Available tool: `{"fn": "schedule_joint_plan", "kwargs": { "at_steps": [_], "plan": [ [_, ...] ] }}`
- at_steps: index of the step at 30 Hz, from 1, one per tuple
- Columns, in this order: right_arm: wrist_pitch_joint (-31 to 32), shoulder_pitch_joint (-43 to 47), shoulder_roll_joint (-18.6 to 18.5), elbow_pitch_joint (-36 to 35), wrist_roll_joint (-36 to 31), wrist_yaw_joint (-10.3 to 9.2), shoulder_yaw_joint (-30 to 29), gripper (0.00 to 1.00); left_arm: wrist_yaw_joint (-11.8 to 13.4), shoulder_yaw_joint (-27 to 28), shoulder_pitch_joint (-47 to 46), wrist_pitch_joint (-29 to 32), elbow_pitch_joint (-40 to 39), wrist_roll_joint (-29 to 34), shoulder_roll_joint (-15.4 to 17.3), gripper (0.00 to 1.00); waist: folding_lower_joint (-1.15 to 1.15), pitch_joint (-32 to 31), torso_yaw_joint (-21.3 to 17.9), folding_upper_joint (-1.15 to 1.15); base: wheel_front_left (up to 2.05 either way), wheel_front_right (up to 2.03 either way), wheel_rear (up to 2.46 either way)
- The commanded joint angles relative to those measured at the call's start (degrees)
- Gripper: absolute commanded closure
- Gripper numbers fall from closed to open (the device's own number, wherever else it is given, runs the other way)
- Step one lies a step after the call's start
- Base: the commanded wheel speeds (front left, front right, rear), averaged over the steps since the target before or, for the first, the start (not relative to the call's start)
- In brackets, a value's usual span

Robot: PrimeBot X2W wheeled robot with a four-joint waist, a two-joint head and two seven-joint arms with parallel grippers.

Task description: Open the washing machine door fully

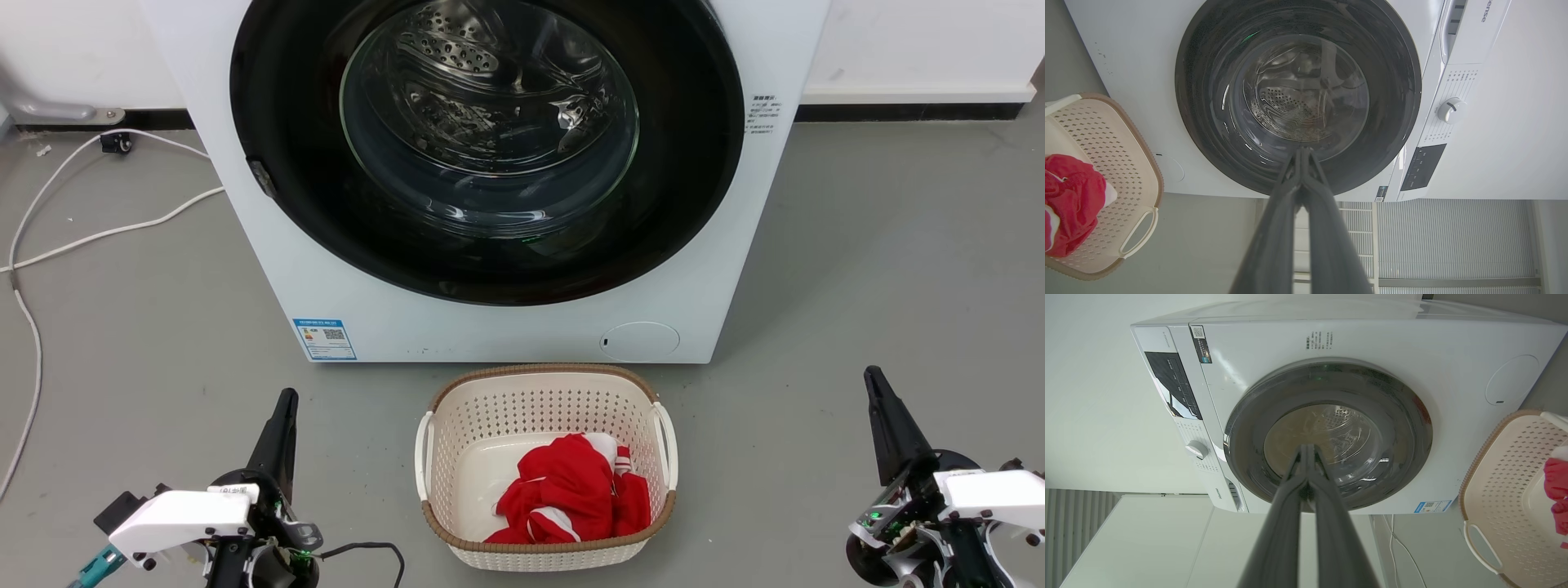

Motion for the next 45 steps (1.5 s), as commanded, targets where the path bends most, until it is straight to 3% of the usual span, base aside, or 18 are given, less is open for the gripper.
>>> {"fn": "schedule_joint_plan", "kwargs": {
  "at_steps": [1,14,15,28,35,45],
  "plan": [
    [0.2,-0.7,0.2,0.1,-0.3,0.02,-0.1,1.0,0.0,0.2,-0.4,0.1,0.1,0.1,0.0,1.0,0.0,0.0,0.0,0.0,0.0,0.0,0.0],
    [-0.1,0.4,0.1,0.5,0.0,0.01,0.0,1.0,0.0,-0.1,0.3,0.0,0.6,0.1,-0.1,1.0,0.0,0.0,0.0,0.0,0.0,0.0,0.0],
    [-0.2,0.5,0.1,0.6,-0.1,0.01,0.0,0.0,0.0,-0.2,0.4,-0.1,0.6,0.1,-0.2,0.0,0.0,0.0,0.0,0.0,0.0,0.0,0.0],
    [-4.5,1.2,0.1,-3.3,-5.4,0.01,1.2,0.0,0.0,-2.3,-0.4,-4.4,-3.2,4.2,-0.1,0.0,0.0,0.0,-0.3,0.0,0.0,0.0,0.0],
    [-6.9,1.9,0.0,-7.0,-19.1,0.01,2.4,0.0,0.0,-1.7,-0.7,-6.9,-5.8,14.8,-0.1,0.0,0.0,-0.1,-0.4,0.0,0.0,0.0,0.0],
    [-9.0,3.0,-0.1,-9.4,-33.7,0.01,3.6,0.0,0.0,-1.2,-0.6,-9.0,-8.5,27.4,-0.1,0.0,0.0,-0.3,-0.4,0.0,0.0,0.0,0.0]
  ]
}}
